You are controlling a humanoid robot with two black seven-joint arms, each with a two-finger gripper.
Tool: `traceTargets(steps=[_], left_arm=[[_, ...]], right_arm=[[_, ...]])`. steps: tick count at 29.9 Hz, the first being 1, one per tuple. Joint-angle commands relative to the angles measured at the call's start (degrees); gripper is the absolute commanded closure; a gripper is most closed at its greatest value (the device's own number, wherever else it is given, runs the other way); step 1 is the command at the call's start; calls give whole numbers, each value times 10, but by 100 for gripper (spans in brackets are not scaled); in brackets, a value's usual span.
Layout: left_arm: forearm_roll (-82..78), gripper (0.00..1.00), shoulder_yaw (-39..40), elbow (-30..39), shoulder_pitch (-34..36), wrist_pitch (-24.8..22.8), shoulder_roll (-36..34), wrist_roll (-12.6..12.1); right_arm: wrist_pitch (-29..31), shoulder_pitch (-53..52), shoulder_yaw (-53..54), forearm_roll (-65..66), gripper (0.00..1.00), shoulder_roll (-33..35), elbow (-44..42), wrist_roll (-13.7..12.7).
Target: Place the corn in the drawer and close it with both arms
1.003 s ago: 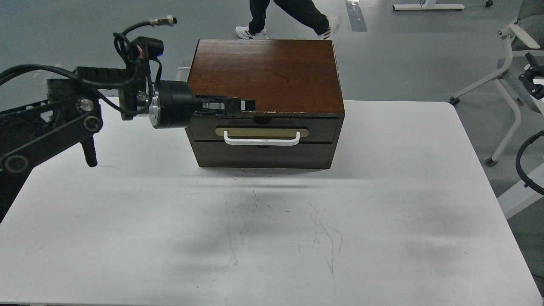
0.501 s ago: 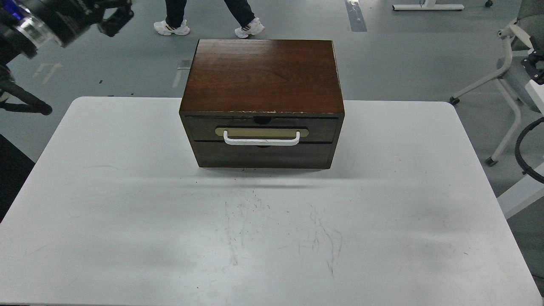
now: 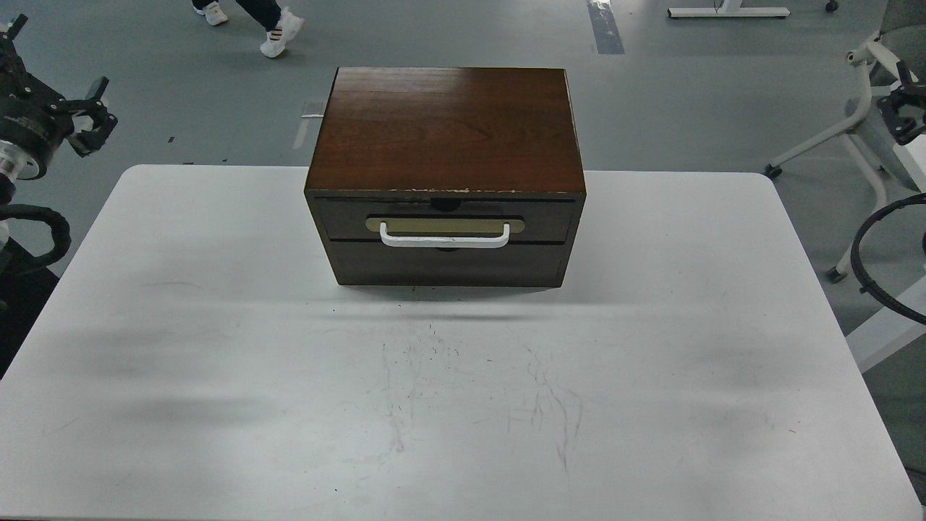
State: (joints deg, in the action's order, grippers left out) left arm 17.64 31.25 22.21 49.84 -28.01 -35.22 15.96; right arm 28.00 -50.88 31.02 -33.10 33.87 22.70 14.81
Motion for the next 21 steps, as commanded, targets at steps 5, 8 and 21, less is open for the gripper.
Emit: traceTargets(steps=[5, 8, 21], left_arm=[[7, 2, 27, -4, -44, 0, 9, 0], [6, 2, 27, -5, -52, 0, 9, 0], [6, 2, 28, -5, -80, 0, 8, 3]], right_arm=[[0, 26, 10, -22, 0, -50, -2, -1], [0, 27, 12, -21, 0, -50, -2, 3], [0, 34, 5, -16, 0, -66, 4, 6]])
